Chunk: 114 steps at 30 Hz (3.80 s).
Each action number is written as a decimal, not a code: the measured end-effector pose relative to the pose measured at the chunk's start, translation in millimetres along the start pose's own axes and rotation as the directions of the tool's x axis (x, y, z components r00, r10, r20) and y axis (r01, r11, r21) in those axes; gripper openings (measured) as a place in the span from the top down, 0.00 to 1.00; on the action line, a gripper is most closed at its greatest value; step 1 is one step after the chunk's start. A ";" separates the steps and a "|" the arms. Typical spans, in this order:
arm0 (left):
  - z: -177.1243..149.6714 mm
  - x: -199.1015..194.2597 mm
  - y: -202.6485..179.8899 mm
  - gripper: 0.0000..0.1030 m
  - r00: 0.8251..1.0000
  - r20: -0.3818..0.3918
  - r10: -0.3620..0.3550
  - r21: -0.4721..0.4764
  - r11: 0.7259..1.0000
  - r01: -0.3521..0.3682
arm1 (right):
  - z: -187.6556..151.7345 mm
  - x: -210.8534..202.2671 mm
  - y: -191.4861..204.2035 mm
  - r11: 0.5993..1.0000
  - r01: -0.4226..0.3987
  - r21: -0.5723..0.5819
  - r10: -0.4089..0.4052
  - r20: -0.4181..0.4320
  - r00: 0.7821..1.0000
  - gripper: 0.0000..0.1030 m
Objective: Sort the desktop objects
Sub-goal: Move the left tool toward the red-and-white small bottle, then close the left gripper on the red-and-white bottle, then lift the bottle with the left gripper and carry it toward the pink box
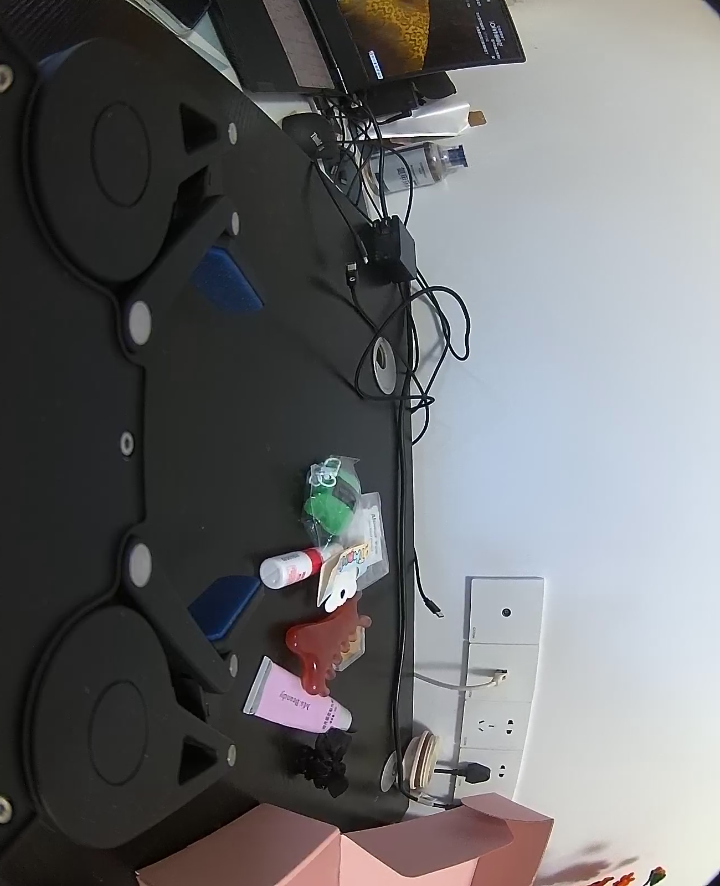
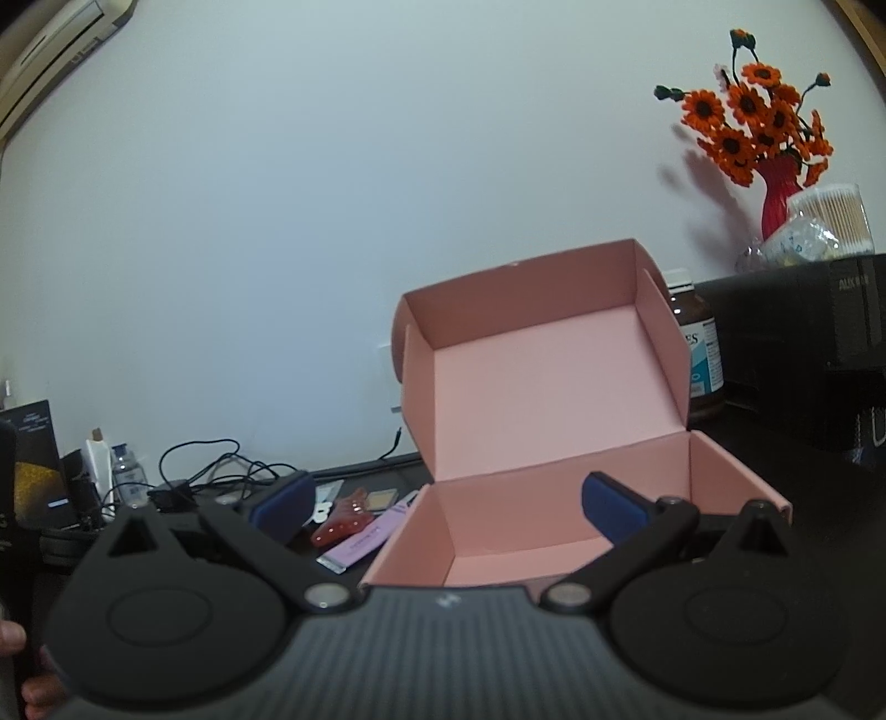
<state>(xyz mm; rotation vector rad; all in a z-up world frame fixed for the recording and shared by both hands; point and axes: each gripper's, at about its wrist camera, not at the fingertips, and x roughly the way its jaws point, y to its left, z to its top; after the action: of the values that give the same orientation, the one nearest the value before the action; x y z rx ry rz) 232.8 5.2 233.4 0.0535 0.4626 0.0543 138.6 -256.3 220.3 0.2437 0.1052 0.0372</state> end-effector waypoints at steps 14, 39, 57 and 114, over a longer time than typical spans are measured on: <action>12.0 10.7 0.3 0.00 0.990 -0.057 -0.126 0.046 0.991 0.129 | -1.3 -0.5 3.7 1.000 -0.011 -0.027 0.011 0.005 1.000 0.01; 26.9 77.7 -55.5 0.51 0.969 -0.151 -0.198 0.234 0.945 0.229 | -0.9 -0.2 1.1 0.997 -0.070 -0.018 0.070 0.006 0.998 0.01; 29.7 85.2 -51.1 0.83 0.957 -0.201 -0.210 0.157 0.957 0.243 | 0.2 2.5 -2.8 0.996 -0.086 0.011 0.087 -0.014 0.996 0.01; -0.8 1.9 -27.1 0.83 0.953 -0.219 -0.210 0.125 0.963 0.241 | -1.4 4.6 1.1 0.997 -0.068 -0.021 0.068 -0.025 0.997 0.01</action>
<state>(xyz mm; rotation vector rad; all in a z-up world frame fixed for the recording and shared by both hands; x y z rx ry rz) 235.2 -21.7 230.1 0.1434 0.6755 -0.2026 142.9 -254.7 218.7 0.2247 0.1210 0.1092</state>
